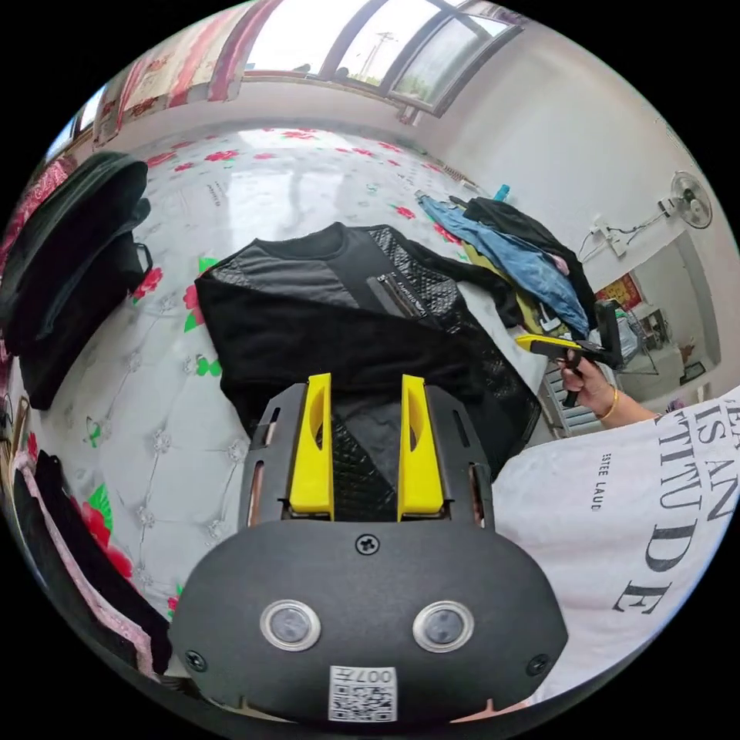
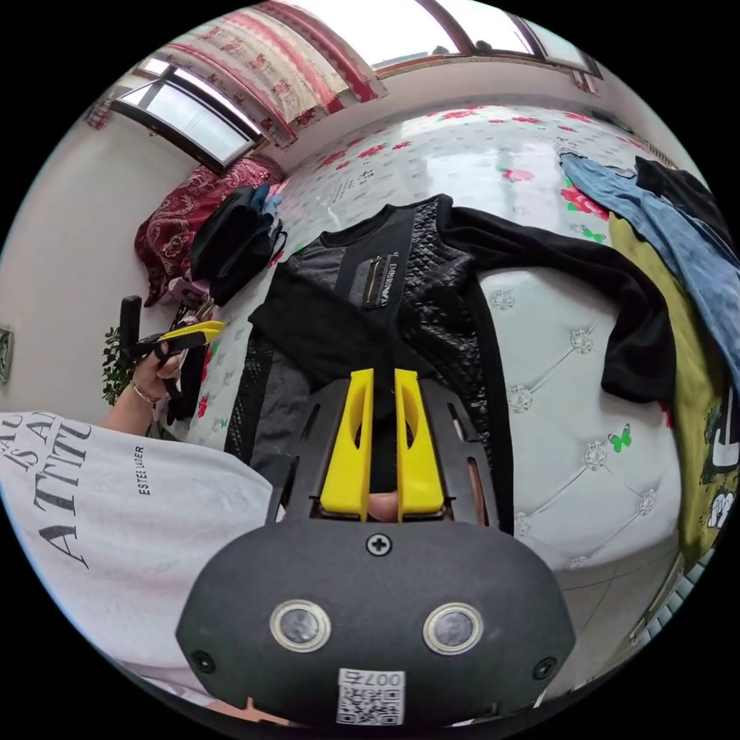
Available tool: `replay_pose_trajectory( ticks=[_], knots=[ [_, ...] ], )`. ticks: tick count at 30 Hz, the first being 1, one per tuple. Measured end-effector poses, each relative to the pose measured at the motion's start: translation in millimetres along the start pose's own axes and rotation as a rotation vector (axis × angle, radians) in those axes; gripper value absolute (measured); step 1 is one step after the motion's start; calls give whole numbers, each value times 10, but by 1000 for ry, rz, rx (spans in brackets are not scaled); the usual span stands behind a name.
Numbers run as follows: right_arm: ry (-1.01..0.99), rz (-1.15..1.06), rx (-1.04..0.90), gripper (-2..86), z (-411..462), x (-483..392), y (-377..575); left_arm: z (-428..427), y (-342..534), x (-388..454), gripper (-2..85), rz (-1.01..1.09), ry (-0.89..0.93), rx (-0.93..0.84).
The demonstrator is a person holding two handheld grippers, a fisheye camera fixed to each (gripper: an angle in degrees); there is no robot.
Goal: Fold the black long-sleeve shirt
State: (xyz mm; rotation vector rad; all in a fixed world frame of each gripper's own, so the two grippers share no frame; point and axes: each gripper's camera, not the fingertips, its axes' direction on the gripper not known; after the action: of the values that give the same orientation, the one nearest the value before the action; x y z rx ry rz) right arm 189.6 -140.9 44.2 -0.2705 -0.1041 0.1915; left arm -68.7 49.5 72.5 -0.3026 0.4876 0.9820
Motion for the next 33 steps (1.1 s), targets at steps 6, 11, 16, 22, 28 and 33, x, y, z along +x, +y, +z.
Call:
replay_pose_trajectory(
  ticks=[6,11,16,22,28,33],
  knots=[
    [-6,-158,-77,48,321,-294,-185,216,-317,-405,95,-142,-91,57],
    [90,-316,-335,52,961,-605,-152,797,-606,-678,71,-252,-194,-59],
    [35,-166,-255,46,821,-328,-57,1070,-537,-618,50,-142,-339,-33],
    [254,113,72,52,-152,472,-102,710,-469,-718,-4,-305,-287,116],
    [536,408,124,70,-732,1366,-41,587,-192,-724,-9,-424,-275,111],
    [409,645,220,58,-937,1834,80,696,-69,-679,-10,-496,-236,46]
  ],
)
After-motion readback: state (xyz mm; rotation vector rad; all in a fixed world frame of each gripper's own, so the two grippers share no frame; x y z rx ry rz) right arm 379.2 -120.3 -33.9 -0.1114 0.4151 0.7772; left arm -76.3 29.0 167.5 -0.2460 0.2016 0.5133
